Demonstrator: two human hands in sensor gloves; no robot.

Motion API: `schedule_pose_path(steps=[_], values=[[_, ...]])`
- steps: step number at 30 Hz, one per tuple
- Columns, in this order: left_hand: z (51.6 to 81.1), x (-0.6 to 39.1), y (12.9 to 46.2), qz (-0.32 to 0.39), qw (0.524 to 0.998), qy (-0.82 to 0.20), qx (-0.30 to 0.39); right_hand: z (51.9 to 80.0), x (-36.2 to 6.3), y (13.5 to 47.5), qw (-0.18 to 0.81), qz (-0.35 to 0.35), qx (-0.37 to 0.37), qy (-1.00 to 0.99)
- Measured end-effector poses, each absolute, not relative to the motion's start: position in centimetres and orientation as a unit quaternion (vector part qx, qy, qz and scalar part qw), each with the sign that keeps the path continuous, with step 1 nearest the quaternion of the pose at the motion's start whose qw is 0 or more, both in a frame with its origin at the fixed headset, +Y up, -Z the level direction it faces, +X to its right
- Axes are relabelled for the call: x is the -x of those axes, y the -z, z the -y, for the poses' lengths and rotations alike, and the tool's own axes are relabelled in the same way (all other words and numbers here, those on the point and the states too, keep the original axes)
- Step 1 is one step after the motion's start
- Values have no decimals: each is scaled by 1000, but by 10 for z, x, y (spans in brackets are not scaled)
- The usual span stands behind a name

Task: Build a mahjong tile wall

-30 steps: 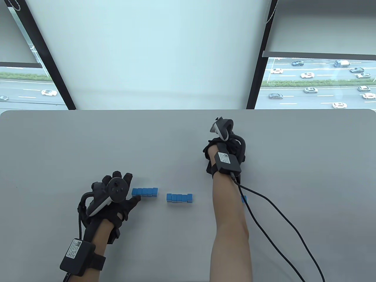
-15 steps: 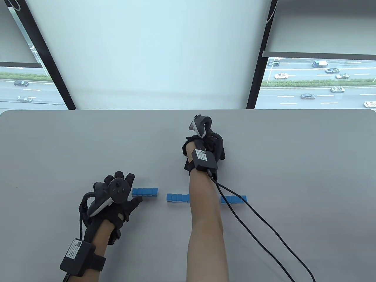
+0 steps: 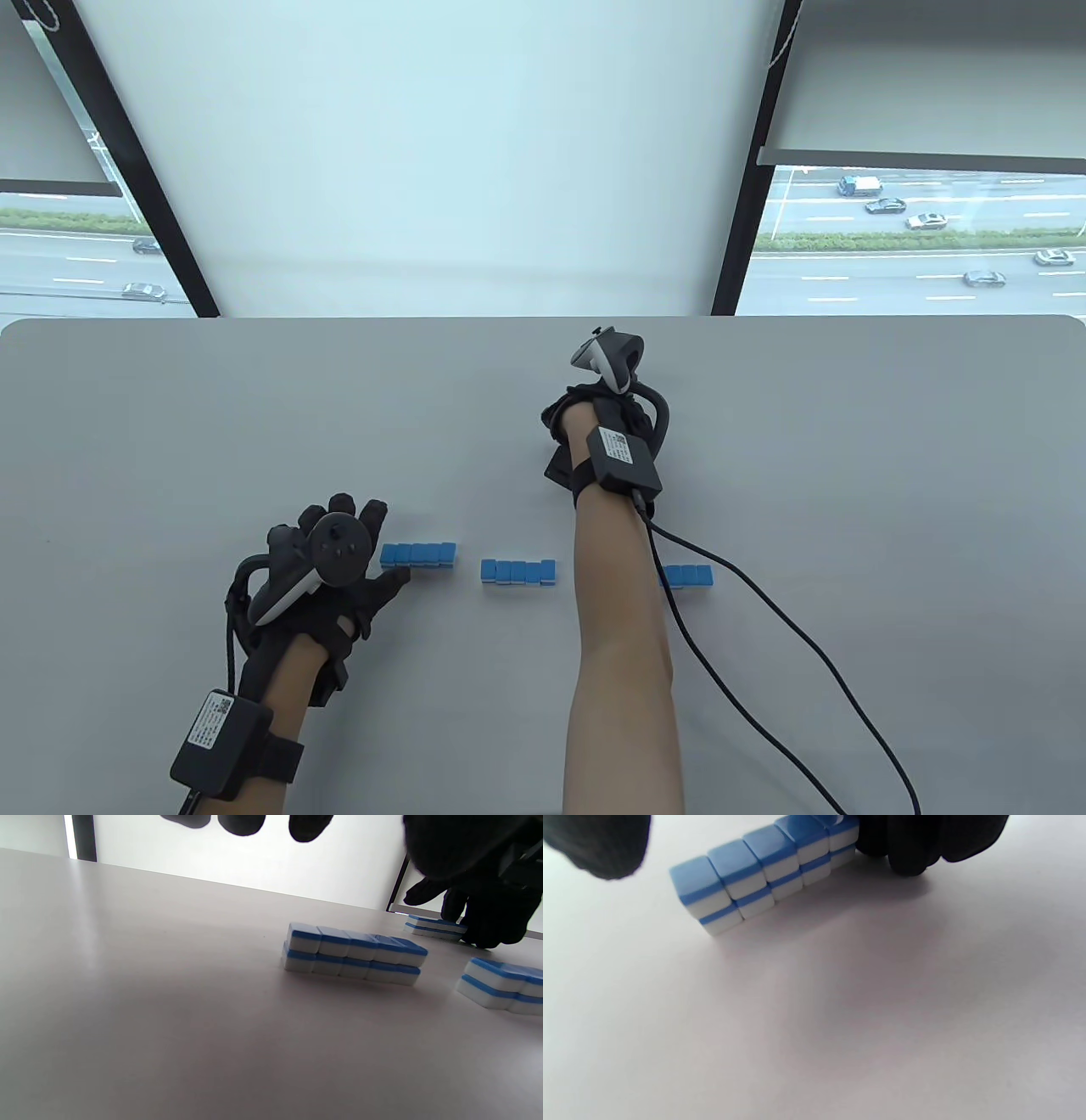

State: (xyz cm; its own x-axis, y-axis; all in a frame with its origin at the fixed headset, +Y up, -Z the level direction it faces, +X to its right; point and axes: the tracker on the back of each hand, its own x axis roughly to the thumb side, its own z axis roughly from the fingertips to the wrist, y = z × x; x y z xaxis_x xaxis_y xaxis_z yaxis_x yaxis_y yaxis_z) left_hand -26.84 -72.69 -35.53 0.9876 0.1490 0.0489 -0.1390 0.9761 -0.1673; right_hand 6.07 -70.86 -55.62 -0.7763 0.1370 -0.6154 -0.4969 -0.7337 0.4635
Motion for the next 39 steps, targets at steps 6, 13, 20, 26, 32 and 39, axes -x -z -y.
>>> schedule_pose_path(steps=[6, 13, 20, 26, 32, 39], values=[[726, 265, 354, 37, 994, -66, 80, 677, -90, 526, 219, -305, 246, -893], [725, 258, 350, 50, 993, -68, 78, 656, -123, 456, 174, -265, 245, -916], [723, 251, 346, 63, 993, -65, 76, 676, -153, 391, 110, -241, 285, -921], [722, 243, 344, 78, 992, -66, 77, 700, -157, 369, 146, -265, 282, -910], [723, 241, 344, 84, 991, -71, 80, 731, -153, 377, 186, -269, 290, -900], [724, 239, 345, 87, 990, -71, 83, 735, -140, 375, 196, -284, 296, -891]])
